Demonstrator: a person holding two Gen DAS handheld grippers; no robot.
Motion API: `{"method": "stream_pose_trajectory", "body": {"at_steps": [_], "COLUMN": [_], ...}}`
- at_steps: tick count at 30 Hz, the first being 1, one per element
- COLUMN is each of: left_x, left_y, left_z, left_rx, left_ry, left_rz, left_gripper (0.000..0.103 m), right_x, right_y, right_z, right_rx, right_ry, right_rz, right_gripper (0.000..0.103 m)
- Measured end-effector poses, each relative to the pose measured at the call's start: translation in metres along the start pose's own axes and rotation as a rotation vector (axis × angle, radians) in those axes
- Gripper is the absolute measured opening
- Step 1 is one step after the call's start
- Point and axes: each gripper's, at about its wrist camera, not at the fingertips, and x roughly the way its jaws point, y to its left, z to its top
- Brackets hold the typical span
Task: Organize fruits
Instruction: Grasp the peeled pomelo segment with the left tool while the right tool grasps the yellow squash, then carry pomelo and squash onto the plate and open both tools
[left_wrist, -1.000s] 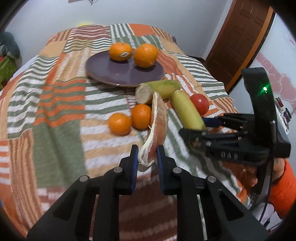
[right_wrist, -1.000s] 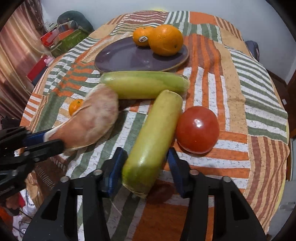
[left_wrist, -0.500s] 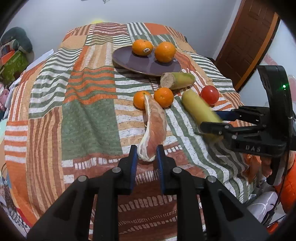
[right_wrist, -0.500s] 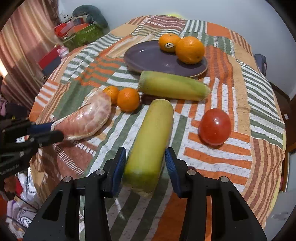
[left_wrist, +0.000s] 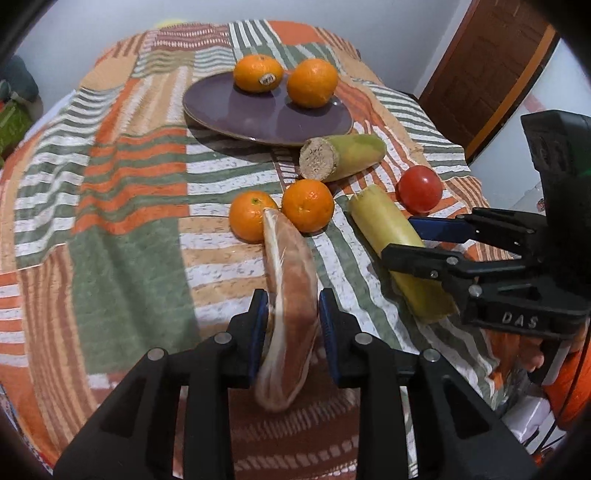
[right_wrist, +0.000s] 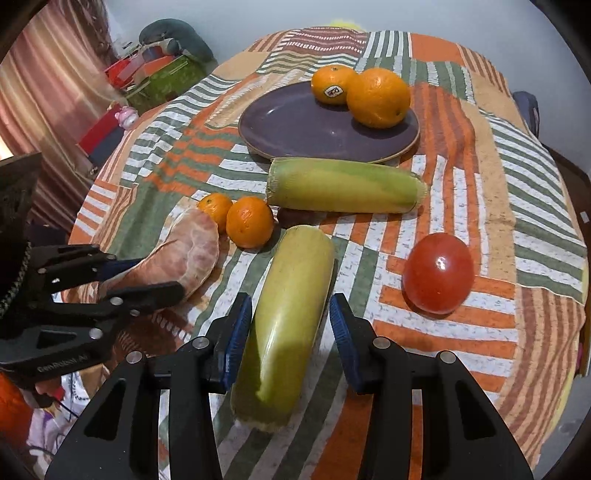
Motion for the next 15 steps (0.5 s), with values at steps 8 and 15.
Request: {"method": "stream_pose_trajectory", "body": {"at_steps": [8, 15], "left_x": [0.014, -0.004], "left_y": [-0.001, -0.002], "left_z": [0.008, 0.005], "left_rx": [-0.003, 0.008], "left_ry": [-0.011, -0.065], "left_rz": [0.009, 0.025], "left_gripper": [0.027, 0.023], "right_x": [0.006, -0.008], "right_y": [0.0, -0.003], "right_z": [0.004, 0.003], "right_rx": [-0.008, 0.002], "right_ry": [-0.012, -0.062], "right_rz": [0.002, -0.021], "right_gripper": [0.041, 0.038]}}
